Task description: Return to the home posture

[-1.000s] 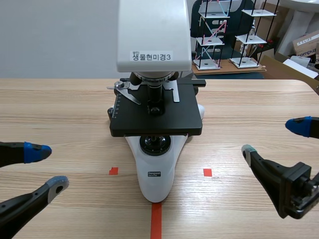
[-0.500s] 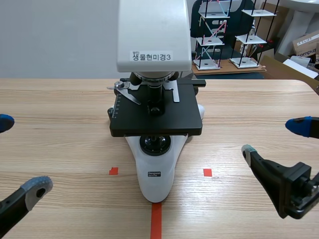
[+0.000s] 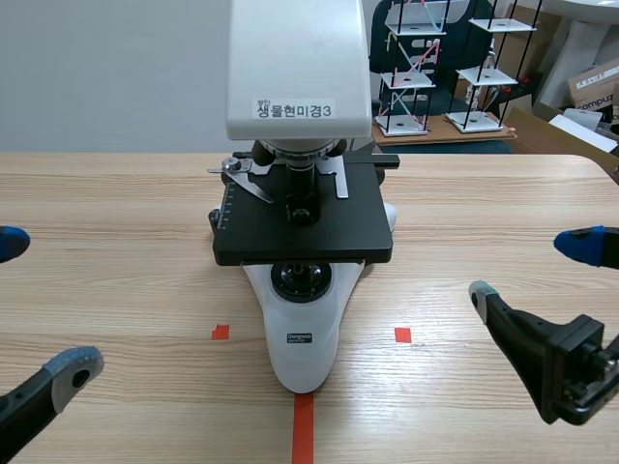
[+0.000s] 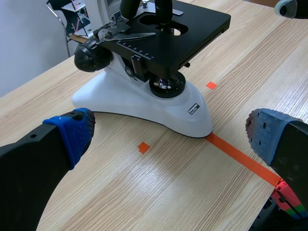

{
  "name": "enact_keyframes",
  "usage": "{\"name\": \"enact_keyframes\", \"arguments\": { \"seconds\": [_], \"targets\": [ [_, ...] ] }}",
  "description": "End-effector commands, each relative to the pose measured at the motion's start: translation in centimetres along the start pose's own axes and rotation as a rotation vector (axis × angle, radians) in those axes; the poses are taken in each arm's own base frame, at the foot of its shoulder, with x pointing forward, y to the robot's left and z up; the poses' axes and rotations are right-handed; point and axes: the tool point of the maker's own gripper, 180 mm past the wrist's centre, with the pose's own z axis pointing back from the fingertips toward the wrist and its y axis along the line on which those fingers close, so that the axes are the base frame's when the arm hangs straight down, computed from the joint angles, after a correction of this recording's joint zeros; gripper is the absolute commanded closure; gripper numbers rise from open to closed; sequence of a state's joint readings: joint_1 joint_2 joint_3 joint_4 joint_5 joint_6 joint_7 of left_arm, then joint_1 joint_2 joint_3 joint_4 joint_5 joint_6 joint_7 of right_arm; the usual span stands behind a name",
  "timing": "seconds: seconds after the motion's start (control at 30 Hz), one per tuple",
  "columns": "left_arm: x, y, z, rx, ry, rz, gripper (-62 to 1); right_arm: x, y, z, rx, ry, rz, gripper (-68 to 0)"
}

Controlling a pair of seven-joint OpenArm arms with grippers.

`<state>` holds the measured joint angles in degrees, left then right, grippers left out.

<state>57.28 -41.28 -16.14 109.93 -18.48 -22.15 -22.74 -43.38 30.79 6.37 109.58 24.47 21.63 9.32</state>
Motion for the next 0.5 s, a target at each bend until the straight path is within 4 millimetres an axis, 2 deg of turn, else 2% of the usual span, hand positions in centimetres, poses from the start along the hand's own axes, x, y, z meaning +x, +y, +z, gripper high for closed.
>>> {"name": "enact_keyframes", "arguments": {
  "seconds": [0.0, 0.47],
  "targets": [
    [0.82, -0.10, -0.20, 0.007, -0.038, 0.012, -62.3, 0.91, -0.26, -0.09, -0.008, -0.032, 0.008, -57.3],
    [0.91, -0.11, -0.20, 0.006, -0.043, 0.011, -62.3, 0.90, -0.25, -0.09, -0.007, -0.032, 0.008, -57.3]
  ]
}}
